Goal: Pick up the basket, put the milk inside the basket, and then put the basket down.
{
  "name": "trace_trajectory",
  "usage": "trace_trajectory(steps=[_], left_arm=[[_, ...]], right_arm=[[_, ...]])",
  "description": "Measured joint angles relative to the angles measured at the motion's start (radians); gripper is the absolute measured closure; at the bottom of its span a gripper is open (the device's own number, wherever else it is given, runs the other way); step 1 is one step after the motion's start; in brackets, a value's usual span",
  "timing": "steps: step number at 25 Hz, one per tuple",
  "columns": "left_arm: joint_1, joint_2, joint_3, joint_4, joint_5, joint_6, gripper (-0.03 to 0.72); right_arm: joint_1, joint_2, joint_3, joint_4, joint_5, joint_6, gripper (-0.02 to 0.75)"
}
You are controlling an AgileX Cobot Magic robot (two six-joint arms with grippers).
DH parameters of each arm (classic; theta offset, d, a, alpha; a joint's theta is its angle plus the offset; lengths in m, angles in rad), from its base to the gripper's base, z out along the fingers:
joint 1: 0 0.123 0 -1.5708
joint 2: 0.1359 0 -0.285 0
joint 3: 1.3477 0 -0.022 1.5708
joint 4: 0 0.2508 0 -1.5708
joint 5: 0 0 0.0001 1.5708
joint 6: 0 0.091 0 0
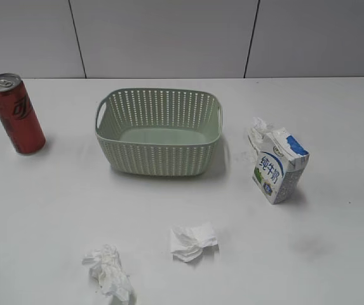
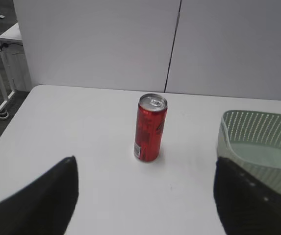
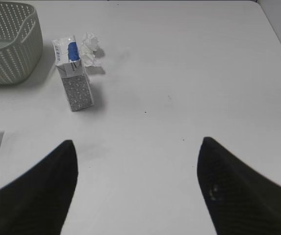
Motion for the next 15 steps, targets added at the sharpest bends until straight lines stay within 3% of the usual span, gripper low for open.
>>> trace_trajectory(steps=[4, 8, 15], left_arm=[[-0.001, 0.231, -0.115, -0.057, -0.090, 0.003, 0.025], [-0.001, 0.482, -0.270, -0.183, -0.106, 0.083, 0.027], [-0.021, 0.900, -0.561, -0.319, 0.035, 0.147, 0.034]], right_arm=[[0.000, 0.000, 0.000, 0.000, 0.000, 0.000, 0.162], [0.000, 0.000, 0.000, 0.000, 0.000, 0.000, 0.162], [0.000, 0.000, 0.000, 0.001, 0.000, 0.000, 0.162]])
